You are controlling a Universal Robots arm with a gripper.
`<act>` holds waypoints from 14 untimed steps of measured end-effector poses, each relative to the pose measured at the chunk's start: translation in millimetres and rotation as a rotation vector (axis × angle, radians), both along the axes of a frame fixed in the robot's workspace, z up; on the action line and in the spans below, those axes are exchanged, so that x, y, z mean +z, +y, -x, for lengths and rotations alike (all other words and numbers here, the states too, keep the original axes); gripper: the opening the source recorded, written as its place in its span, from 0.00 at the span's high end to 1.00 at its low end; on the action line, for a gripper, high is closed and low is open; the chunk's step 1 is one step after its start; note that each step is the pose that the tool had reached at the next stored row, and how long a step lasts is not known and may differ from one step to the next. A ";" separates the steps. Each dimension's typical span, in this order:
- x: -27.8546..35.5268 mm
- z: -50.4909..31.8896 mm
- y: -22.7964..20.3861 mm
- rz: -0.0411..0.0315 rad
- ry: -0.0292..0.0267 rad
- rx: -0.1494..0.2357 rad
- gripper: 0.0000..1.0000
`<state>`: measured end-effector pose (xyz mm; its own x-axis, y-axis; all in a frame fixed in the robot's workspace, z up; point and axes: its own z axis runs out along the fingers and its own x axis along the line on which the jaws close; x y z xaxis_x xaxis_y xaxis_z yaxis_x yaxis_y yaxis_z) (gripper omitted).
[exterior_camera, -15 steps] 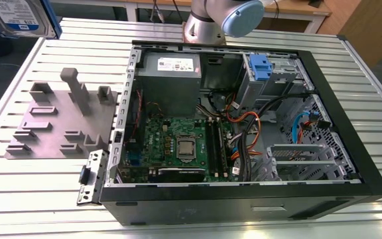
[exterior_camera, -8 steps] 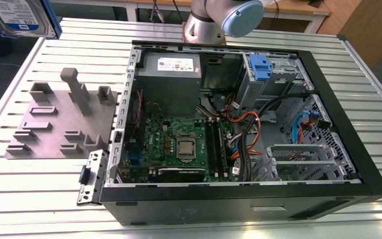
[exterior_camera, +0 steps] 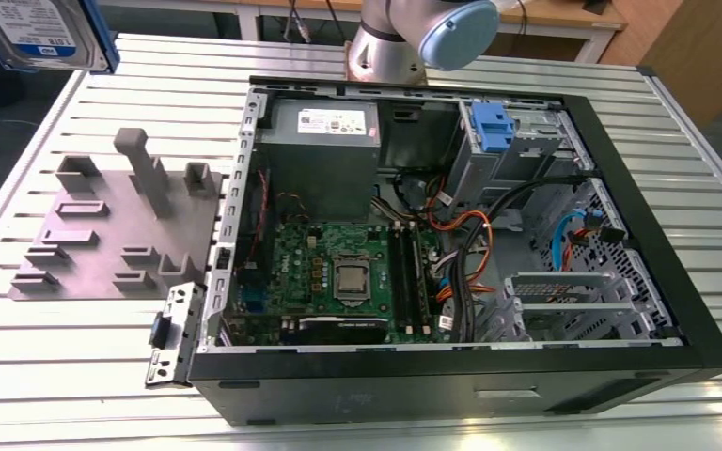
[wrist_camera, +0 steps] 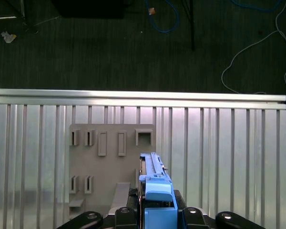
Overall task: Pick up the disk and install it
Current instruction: 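Pick up the disk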
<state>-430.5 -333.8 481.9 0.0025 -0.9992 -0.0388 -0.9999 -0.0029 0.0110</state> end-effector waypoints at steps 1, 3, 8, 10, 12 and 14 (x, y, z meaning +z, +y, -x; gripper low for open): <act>0.0 -0.2 0.0 0.0000 0.0001 0.000 0.64; 0.0 -0.4 0.0 0.0000 0.0000 0.000 0.64; 1.6 -0.4 0.0 0.0000 0.0001 0.000 0.64; 3.3 -0.4 0.0 0.0000 0.0000 0.000 0.64; 5.1 -0.4 0.0 0.0000 0.0000 0.000 0.64; 6.9 -0.4 0.0 0.0000 0.0000 0.000 0.64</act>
